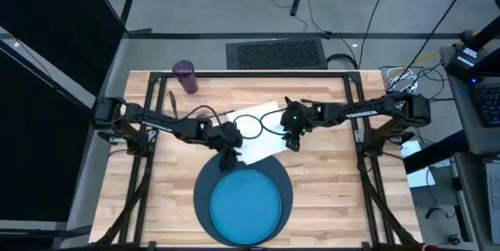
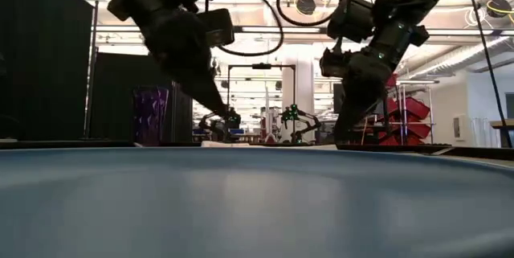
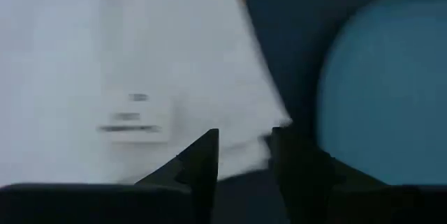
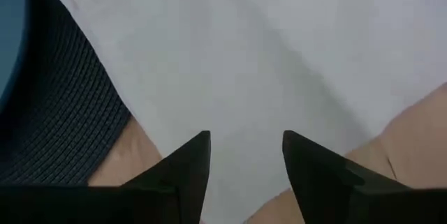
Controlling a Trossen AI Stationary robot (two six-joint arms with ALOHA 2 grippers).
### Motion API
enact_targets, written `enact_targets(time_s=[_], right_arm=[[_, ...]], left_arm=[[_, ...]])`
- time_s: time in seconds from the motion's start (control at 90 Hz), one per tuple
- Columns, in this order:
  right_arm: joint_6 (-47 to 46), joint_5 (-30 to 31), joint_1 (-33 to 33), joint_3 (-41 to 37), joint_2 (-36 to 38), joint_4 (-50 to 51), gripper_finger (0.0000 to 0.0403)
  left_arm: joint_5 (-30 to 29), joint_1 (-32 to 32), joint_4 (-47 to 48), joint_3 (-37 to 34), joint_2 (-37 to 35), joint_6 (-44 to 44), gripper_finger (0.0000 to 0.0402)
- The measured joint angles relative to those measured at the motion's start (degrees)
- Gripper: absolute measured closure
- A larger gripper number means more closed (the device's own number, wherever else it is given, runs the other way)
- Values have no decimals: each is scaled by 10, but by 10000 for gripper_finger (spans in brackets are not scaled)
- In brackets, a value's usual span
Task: Set table place
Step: Fold the white napkin
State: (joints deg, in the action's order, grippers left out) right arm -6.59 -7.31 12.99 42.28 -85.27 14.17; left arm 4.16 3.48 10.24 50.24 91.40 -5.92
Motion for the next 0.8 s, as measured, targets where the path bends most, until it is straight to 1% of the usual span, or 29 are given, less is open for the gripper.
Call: enact_targets(time_s=[0.156, 0.2, 0.3, 0.389, 0.622, 0.8], right_arm=[[0, 0, 0, 0, 0, 1, 236], [0, 0, 0, 0, 0, 0, 236], [-1, 0, 0, 0, 0, 1, 236], [-1, 0, 0, 0, 0, 0, 236], [0, 0, 0, 0, 0, -2, 236], [2, 0, 0, 0, 0, -2, 236]], left_arm=[[-5, 30, -25, 0, 21, 48, 285], [-14, 34, -32, 0, 29, 51, 285], [-57, 36, -42, 0, 43, 49, 285], [-77, 36, -47, 0, 52, 50, 285], [-66, 40, -55, 0, 67, 53, 285], [-66, 42, -80, 0, 73, 60, 285]])
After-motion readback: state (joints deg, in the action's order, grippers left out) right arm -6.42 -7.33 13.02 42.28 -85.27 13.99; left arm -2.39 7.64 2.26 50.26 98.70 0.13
